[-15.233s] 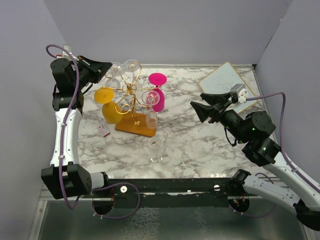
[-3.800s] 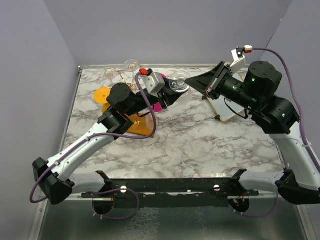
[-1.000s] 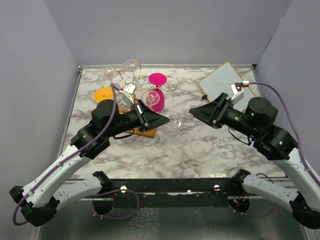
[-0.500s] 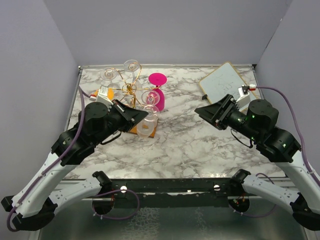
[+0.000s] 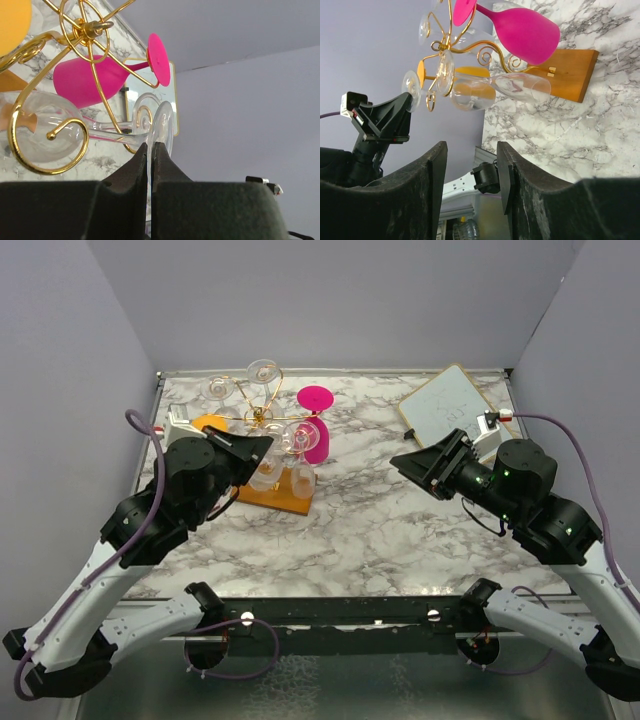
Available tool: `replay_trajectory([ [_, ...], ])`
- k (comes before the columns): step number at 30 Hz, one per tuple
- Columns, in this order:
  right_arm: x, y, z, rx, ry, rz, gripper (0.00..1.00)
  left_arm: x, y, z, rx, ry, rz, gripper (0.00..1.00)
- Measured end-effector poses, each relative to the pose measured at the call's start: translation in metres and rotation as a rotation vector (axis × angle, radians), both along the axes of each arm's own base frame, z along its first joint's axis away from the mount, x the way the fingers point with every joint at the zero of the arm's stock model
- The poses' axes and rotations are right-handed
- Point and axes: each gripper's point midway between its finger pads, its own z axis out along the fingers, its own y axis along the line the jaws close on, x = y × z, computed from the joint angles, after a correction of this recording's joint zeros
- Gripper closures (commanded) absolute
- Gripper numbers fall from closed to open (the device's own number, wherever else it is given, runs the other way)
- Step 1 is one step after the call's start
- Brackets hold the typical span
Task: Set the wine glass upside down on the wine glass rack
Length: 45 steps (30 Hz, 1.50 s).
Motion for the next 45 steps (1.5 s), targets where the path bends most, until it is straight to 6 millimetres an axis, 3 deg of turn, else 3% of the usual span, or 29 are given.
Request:
replay_trajectory([
  [6, 0.001, 0.000, 0.000, -0.001, -0.001, -0.004, 0.56, 0.013, -0.002, -0.004, 0.004, -0.012, 0.043, 1.00],
  [12, 0.001, -0.001, 0.000, -0.002, -0.002, -0.009, 0.57, 0.016, 0.010, -0.004, -0.005, -0.034, 0.105, 1.00],
  [18, 0.002, -0.001, 0.000, -0.002, -0.002, -0.010, 0.58, 0.010, 0.029, 0.007, -0.046, -0.078, 0.161, 1.00],
  [35, 0.005, 0.002, -0.003, -0.004, 0.007, -0.011, 0.59, -0.008, 0.059, 0.007, -0.120, -0.093, 0.227, 1.00],
  [45, 0.008, 0.006, -0.011, -0.014, 0.025, -0.007, 0.60, -0.017, 0.055, -0.001, -0.162, -0.067, 0.181, 1.00],
])
